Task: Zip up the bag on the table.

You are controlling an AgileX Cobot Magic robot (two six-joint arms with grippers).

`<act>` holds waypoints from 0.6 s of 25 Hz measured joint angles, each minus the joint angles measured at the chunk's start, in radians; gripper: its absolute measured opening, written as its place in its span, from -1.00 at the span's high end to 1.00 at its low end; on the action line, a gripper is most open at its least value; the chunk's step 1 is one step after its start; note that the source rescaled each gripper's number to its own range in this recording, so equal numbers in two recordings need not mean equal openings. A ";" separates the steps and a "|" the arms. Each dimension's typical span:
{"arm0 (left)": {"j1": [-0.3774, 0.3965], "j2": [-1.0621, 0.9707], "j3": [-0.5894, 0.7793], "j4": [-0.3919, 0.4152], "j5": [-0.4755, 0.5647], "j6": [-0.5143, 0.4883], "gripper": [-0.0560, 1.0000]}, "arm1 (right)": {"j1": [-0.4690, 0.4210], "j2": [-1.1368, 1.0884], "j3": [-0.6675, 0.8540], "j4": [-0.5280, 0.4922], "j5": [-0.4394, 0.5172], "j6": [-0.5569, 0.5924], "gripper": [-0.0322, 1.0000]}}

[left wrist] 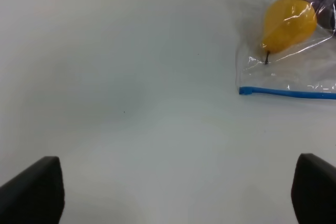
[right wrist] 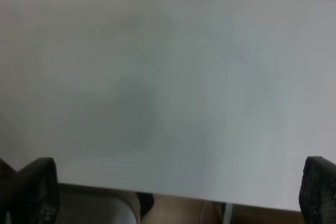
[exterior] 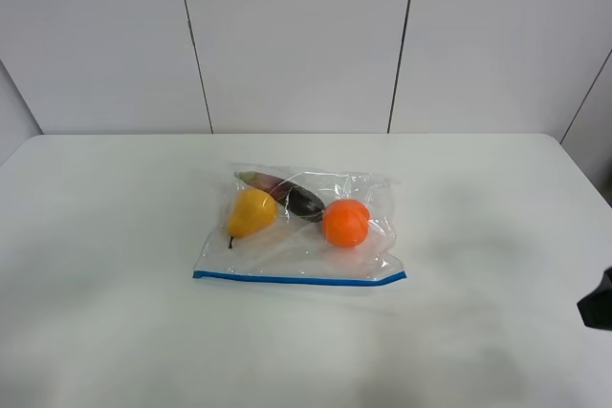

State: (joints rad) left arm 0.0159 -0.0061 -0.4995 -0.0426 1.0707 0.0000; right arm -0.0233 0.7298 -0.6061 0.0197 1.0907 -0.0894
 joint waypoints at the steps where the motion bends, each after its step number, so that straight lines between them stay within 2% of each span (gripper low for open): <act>1: 0.000 0.000 0.000 0.000 0.000 0.000 -1.00 | 0.000 -0.071 0.044 0.000 -0.018 0.001 -0.98; 4: 0.000 0.000 0.000 0.000 0.000 0.000 -1.00 | 0.000 -0.258 0.107 0.000 -0.044 0.001 -0.98; 15: 0.000 0.000 0.000 0.000 0.000 0.000 -1.00 | 0.000 -0.720 0.112 0.000 -0.062 0.001 -0.98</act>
State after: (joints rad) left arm 0.0159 -0.0061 -0.4995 -0.0426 1.0707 0.0000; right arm -0.0233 0.0096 -0.4942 0.0197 1.0285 -0.0882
